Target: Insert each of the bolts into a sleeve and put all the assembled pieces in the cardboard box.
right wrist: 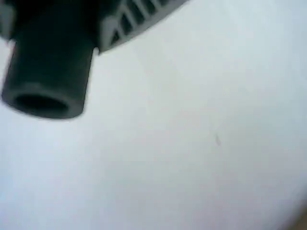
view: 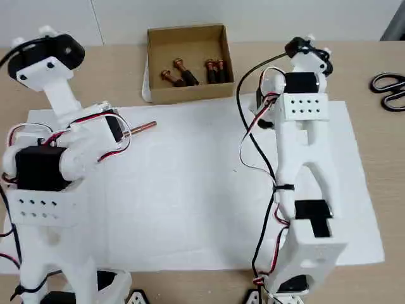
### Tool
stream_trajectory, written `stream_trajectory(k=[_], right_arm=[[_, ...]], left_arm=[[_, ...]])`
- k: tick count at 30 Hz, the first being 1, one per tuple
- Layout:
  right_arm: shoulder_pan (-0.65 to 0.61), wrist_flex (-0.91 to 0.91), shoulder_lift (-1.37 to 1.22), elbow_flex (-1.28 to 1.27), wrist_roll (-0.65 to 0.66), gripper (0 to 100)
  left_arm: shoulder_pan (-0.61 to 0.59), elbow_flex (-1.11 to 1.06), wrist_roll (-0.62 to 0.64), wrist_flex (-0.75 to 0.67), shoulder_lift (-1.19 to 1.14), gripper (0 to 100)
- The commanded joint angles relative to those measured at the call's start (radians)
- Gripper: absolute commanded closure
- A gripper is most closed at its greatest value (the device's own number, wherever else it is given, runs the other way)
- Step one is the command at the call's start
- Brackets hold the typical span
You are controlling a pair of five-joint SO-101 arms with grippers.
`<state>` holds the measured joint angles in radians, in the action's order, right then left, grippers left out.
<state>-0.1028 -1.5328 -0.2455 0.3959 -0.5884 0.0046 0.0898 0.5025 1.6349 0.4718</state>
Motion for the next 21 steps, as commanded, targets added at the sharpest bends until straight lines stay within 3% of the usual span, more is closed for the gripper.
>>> stream_trajectory(k=[1,9,15,21], right_arm=[[-0.028,-0.125,0.117,0.038,0.126,99.5],[-0.048,-0.194,0.386,-0.035,0.196,99.5],[-0.062,-0.180,0.642,-0.321,0.199,99.5],[-0.062,-0.054,0.868,-0.608,0.201,99.5]], left_arm=[[0.003,0.007,-0.006,-0.002,0.029,98],[0.005,0.025,-0.005,0.000,0.031,98],[0.003,0.174,-0.005,-0.038,0.092,98],[-0.006,0.236,-0.002,-0.054,0.087,97]])
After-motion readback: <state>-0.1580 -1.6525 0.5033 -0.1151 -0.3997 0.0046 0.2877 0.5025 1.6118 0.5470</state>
